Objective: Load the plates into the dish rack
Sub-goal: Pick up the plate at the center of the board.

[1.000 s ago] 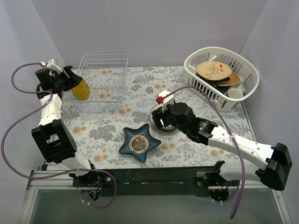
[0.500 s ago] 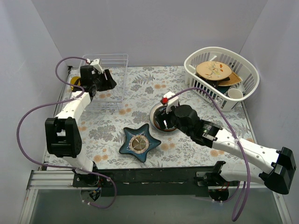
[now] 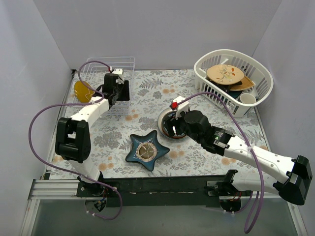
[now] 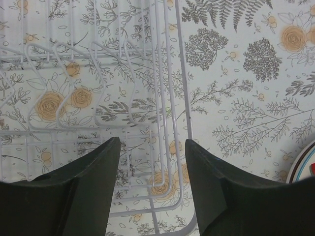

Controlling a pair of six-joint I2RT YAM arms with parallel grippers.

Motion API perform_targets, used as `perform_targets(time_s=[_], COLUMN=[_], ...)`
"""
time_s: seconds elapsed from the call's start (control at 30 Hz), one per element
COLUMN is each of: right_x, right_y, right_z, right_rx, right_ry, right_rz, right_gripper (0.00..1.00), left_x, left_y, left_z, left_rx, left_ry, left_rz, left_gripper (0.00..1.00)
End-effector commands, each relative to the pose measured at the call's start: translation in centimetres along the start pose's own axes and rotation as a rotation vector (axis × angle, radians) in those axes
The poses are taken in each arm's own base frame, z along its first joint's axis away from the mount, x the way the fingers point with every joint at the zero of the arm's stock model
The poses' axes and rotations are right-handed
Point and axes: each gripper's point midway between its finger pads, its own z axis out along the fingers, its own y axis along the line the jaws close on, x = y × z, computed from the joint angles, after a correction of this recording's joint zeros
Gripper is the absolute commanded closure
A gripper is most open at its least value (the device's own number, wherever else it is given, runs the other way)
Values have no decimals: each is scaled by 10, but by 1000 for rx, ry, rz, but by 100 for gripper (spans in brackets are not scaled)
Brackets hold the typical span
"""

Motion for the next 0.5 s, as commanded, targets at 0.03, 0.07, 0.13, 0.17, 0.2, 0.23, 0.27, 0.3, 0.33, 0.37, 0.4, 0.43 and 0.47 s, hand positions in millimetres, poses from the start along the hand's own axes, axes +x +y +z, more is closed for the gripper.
perform_targets(time_s=[0.03,0.07,0.13,0.17,0.2,0.23,0.27,0.3,0.33,0.37,0.4,0.43,0.47], right_x=[-8,-8,-8,-8,-8,-6,-7,-5,-5,-5,-5,-3,-3], right_y=[-2,-2,-3,-3,-3,-4,-4,-5,-5,-5,-5,-6,-6], right_z=[-6,-7,-8,-9,-9,-10,-10,-10,-11,-11,-11,-11,-12], right_rx=[4,5,6,6,7,9,9,11,12,12,14,16,16], right_ry=[-39,-42,-44,-47,-47,-44,-47,-42,-42,-43,-42,-39,-41], right_rz=[33,33,37,38,38,37,39,38,38,40,42,42,42], right_gripper=[24,24,24,24,24,24,24,24,24,24,24,24,24], left_x=[24,30,35,39,40,41,42,44,41,41,41,40,38], left_y=[-6,-10,-13,-17,-20,-22,-27,-28,-31,-35,-36,-37,-39], left_z=[8,10,13,15,16,16,17,19,19,19,20,20,20], left_rx=[-42,-37,-35,-28,-24,-20,-11,-8,-5,1,1,0,5], left_ry=[53,65,79,87,87,89,90,95,89,90,90,88,84], left_rz=[56,62,65,68,65,65,68,67,66,71,71,72,73], left_gripper=[46,45,46,46,46,46,46,46,46,46,46,46,46])
